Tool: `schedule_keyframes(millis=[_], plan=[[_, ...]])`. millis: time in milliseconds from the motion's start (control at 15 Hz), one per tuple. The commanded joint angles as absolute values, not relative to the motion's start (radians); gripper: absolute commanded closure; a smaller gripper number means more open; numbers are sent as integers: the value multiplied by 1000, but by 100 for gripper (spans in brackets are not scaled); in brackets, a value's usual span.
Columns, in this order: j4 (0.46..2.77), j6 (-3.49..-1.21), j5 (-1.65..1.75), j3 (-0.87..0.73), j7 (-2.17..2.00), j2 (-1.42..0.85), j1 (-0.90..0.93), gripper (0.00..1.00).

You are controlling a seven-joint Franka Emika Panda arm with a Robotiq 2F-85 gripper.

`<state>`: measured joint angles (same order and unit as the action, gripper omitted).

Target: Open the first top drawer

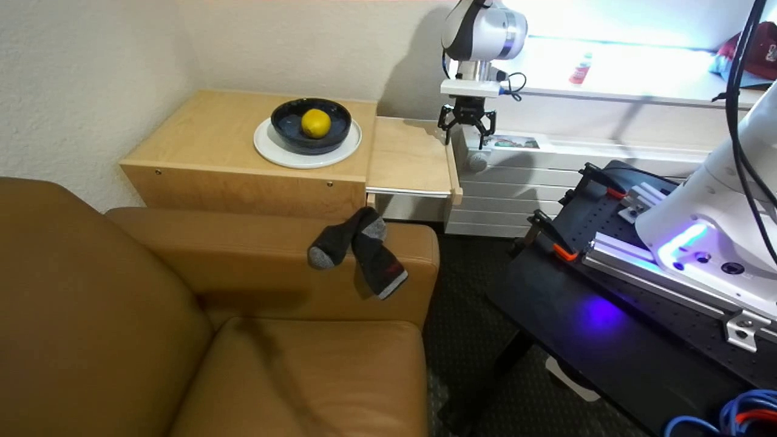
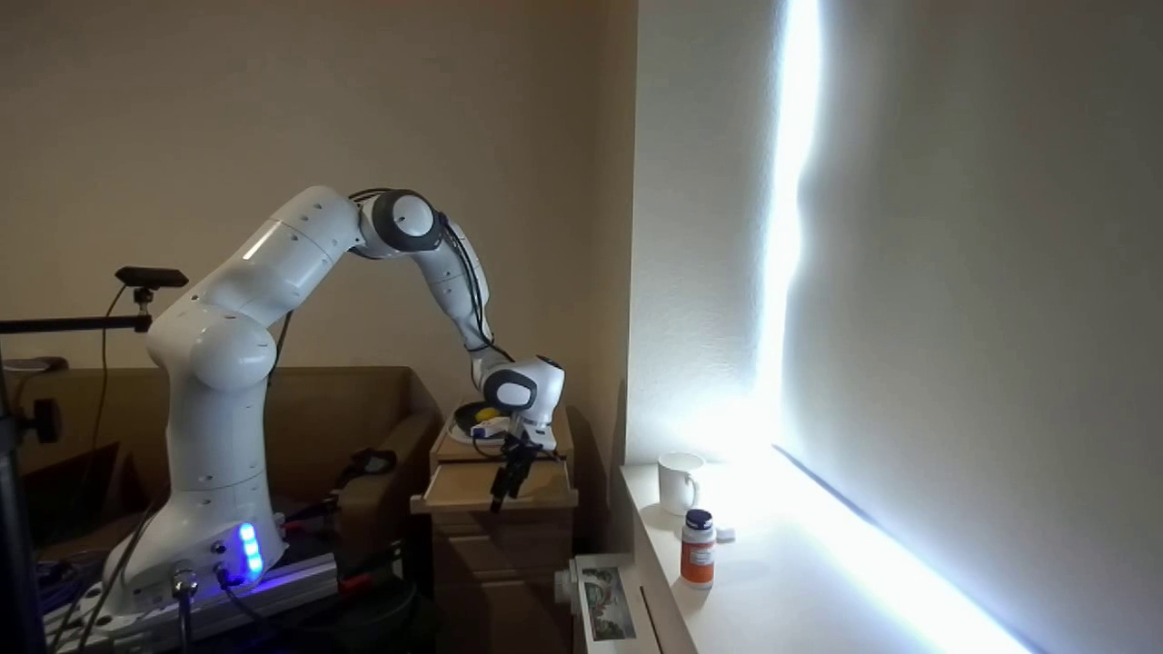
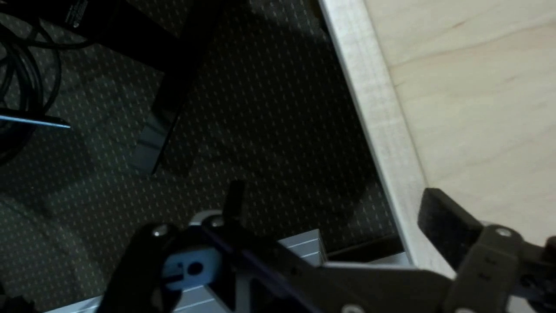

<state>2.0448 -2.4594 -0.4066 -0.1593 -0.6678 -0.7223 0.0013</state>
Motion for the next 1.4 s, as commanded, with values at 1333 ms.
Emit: schedule_keyframes(millis=[1333], plan=[[2045,-2251,-138,-252,-901,-767,54,0]])
